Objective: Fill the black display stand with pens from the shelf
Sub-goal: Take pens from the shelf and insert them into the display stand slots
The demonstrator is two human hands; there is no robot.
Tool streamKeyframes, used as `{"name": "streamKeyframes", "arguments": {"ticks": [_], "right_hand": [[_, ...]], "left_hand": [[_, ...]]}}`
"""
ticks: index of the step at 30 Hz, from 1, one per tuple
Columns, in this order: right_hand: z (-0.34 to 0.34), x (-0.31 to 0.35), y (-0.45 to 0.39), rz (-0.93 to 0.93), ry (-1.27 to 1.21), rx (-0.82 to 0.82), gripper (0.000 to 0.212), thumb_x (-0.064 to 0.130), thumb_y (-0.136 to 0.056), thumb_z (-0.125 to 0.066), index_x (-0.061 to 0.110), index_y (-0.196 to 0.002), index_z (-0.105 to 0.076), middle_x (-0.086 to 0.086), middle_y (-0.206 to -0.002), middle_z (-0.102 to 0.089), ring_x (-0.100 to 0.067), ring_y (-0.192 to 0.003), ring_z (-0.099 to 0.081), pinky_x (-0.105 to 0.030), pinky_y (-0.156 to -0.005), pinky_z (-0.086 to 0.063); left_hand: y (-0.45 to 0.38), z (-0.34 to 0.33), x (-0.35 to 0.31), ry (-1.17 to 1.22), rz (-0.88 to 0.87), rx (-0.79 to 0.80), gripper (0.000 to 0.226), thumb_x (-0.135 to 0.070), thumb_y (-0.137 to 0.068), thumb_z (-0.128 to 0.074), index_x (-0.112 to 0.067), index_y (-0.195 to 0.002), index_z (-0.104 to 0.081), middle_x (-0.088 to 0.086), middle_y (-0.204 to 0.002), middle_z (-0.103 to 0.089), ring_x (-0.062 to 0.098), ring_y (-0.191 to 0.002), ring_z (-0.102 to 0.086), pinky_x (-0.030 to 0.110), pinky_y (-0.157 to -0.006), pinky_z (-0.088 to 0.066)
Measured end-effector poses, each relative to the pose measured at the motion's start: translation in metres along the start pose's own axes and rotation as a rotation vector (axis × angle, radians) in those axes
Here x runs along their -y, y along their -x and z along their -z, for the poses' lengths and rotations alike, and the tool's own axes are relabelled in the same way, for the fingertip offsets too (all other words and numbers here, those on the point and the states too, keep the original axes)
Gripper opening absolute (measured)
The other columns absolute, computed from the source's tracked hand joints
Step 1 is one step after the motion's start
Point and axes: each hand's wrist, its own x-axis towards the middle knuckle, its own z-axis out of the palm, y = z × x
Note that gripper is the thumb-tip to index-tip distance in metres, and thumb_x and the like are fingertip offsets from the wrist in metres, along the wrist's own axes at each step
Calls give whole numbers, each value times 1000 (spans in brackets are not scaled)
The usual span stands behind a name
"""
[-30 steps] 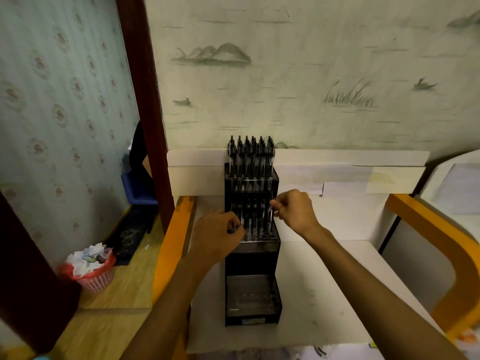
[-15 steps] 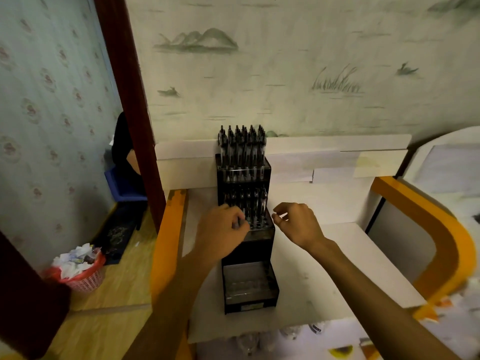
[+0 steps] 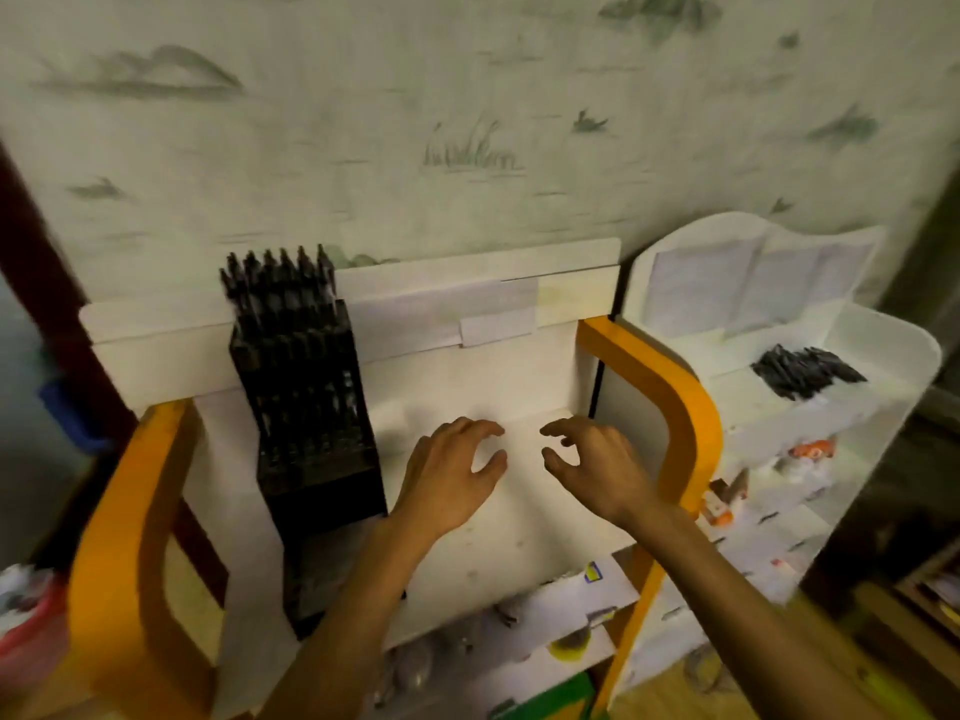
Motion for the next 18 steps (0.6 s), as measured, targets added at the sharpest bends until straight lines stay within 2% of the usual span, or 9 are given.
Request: {"name": "streamKeyframes", "arguments": {"ticks": [4, 7, 9, 14, 18], "right_hand": [[38, -66, 27, -5, 22, 13, 35, 36, -93, -57, 25, -125, -64, 6, -125, -66, -13, -107, -63, -27, -84, -52], [70, -120, 46, -6, 17, 16, 30, 32, -92, -57, 24, -119, -68, 5, -117, -70, -17, -103, -65, -24, -76, -48], [90, -157, 56, -18, 15, 10, 26, 29, -90, -59, 24, -113, -70, 1, -110, -70, -21, -96, -66, -28, -70, -48], [128, -243, 77, -70, 8, 4, 32, 36, -93, -60, 26, -123, -65, 5, -126, -66, -16, -106, -64, -30, -84, -51], [151, -302, 85, -114, -3, -2, 30, 35, -93, -59, 28, -121, -66, 6, -123, -66, -14, -103, -64, -26, -77, -45]], "left_hand": [[-15, -54, -60, 3, 3, 22, 32, -49, -95, -55, -39, -125, -58, -13, -128, -61, 9, -112, -57, 38, -99, -51], [-26, -95, -110, 9, -18, 27, 33, -50, -94, -55, -39, -126, -57, -13, -128, -61, 9, -112, -58, 37, -98, -52], [-34, -122, -144, 26, -52, 30, 33, -49, -94, -55, -38, -125, -57, -12, -124, -62, 9, -110, -57, 38, -95, -53], [-54, -179, -222, 4, -102, 52, 33, -50, -94, -55, -37, -125, -58, -11, -122, -63, 13, -105, -61, 36, -91, -53], [-73, -216, -268, 18, -104, 73, 34, -44, -93, -58, -36, -126, -60, -10, -124, -61, 12, -110, -58, 31, -92, -51]]}}
